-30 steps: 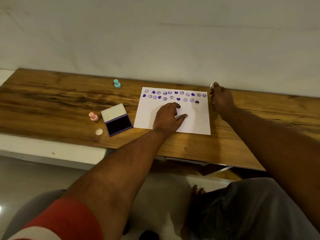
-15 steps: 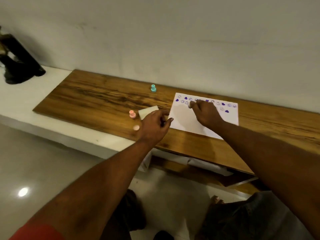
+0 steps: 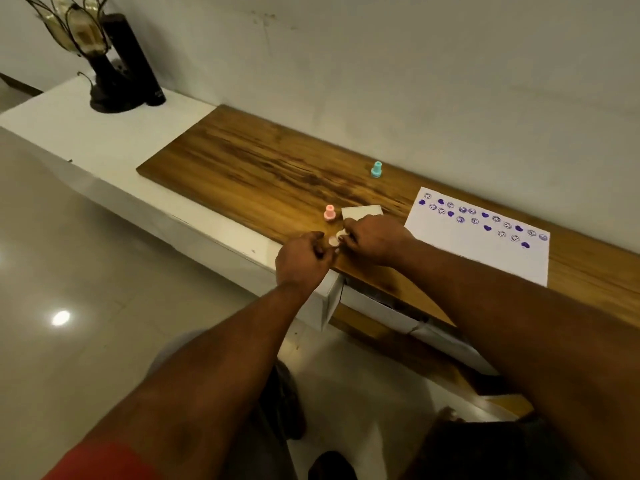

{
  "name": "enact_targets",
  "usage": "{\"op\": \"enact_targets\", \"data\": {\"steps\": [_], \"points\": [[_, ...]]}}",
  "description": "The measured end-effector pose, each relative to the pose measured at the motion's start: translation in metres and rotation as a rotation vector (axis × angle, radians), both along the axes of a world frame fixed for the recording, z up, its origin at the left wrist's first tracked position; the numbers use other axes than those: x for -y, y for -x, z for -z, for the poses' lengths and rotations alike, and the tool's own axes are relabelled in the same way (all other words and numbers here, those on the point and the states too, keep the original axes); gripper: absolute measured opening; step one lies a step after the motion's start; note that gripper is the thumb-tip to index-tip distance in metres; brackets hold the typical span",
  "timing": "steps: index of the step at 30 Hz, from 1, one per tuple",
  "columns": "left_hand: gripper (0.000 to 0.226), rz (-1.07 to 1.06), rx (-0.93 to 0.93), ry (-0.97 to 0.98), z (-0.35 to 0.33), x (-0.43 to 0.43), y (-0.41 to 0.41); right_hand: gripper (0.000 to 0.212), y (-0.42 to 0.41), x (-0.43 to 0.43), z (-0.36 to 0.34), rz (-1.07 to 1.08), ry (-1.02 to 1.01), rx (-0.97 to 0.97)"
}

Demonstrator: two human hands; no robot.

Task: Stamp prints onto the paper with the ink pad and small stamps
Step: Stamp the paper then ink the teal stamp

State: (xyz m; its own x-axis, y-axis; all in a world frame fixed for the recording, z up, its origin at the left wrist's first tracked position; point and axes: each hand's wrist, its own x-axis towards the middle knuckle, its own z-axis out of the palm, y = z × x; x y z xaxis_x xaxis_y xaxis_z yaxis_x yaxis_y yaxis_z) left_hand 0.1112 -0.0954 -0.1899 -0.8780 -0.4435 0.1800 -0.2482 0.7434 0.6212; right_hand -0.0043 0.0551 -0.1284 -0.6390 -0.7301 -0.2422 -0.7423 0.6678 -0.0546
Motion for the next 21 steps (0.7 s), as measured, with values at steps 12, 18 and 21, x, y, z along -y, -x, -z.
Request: {"op": "enact_targets", "data": {"steps": [12,18,21], "points": [[0.038,-0.036,-0.013,0.032,0.002,-0.005,0.007,0.048,0.001,0.018,0.016,-0.015,0.013,-0.012],[0.033,-0.008,-0.009,0.044,0.002,-0.005,0.008,0.039,0.001,0.031,0.008,-0.026,-0.079,-0.059],[0.028,0.009,0.005,0.053,0.001,-0.006,0.009,0.037,0.001,0.038,0.001,-0.019,-0.143,-0.051]]}}
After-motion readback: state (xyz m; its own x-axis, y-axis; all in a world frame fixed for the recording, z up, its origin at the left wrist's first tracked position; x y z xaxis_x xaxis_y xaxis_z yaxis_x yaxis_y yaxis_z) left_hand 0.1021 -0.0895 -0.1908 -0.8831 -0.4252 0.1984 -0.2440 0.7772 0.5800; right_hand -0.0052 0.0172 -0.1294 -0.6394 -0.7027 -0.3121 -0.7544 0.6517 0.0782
